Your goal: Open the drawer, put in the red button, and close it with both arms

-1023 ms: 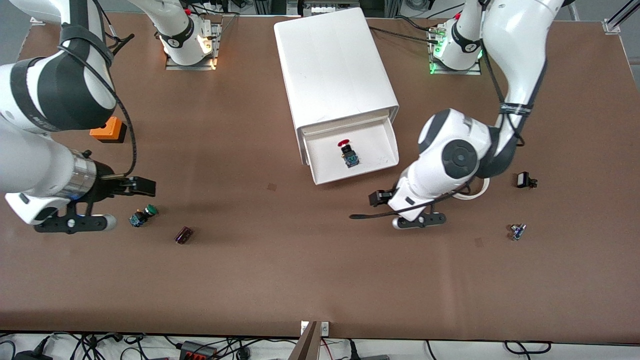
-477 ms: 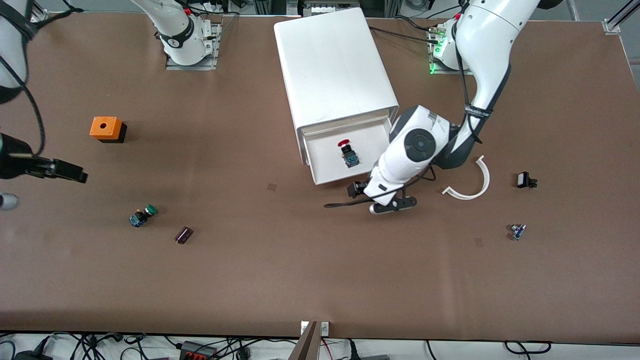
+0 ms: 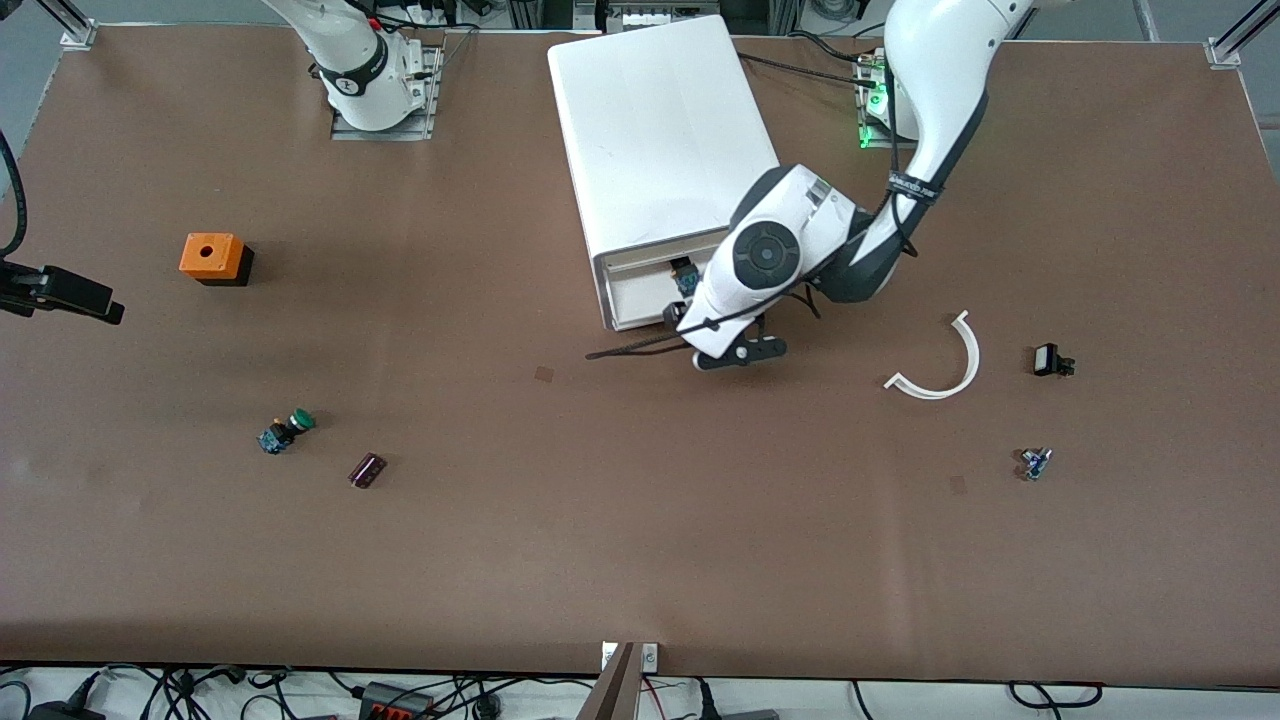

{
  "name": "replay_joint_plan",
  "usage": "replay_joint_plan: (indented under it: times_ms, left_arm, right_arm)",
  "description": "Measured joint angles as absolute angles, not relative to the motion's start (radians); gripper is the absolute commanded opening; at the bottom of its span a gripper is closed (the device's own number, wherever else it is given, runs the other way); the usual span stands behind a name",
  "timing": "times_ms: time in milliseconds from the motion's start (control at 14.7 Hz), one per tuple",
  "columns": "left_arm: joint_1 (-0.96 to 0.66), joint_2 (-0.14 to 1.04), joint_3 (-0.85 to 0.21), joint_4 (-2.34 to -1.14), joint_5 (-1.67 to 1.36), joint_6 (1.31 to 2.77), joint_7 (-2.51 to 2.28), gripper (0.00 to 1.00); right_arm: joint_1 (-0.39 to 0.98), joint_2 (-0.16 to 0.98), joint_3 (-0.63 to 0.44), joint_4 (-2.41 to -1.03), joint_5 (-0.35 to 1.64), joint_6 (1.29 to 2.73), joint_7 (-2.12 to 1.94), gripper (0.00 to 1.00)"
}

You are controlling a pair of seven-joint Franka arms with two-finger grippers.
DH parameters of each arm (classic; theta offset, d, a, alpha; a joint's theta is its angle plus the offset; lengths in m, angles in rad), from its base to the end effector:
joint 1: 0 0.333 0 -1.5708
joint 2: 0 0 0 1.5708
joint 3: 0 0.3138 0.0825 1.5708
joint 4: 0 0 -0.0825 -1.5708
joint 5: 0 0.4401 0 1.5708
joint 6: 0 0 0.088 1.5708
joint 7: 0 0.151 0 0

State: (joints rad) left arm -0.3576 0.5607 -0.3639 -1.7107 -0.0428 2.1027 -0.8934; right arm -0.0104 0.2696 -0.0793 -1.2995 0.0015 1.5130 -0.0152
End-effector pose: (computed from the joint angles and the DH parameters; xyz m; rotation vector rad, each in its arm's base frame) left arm 0.5240 -0.4536 0.1946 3.0340 0.3579 -0.3973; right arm 0.6801 -0.0546 0.5415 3.1216 -0.1127 -0.0878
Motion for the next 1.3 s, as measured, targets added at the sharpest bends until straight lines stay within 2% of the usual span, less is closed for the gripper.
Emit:
replay_joint_plan:
  times_ms: [205, 409, 545, 750, 1023, 1295]
  left_arm:
    - [-0.396, 0.561, -0.377, -1.717, -0.043, 2.090, -0.983, 1.00]
    - [-0.398, 0.561, -0.377, -1.718, -0.043, 2.081, -0.993, 1.00]
    - [-0.396, 0.561, -0.377, -1.717, -0.043, 2.080, -0.993, 1.00]
    - [-0.370, 0.550, -0.360, -1.690, -0.019, 2.059, -0.990, 1.00]
    - [-0.247, 0.504, -0.344, -1.547, 0.094, 1.862, -0.863, 1.00]
    - [-0.124, 0.481, -0.339, -1.451, 0.212, 1.746, -0.583, 1.00]
  right_arm:
    - [-0.006, 0.229, -0.077, -1.389, 0.000, 1.569, -0.018, 1.00]
    - [0.004, 0.124, -0.074, -1.570, -0.005, 1.677, -0.018, 1.00]
    - [0.004, 0.064, -0.073, -1.647, -0.006, 1.696, -0.018, 1.00]
    - [0.004, 0.042, -0.073, -1.668, -0.006, 1.703, -0.018, 1.00]
    - [0.004, 0.042, -0.073, -1.667, -0.006, 1.716, -0.018, 1.00]
    - [0.005, 0.043, -0.072, -1.666, -0.006, 1.717, -0.018, 1.00]
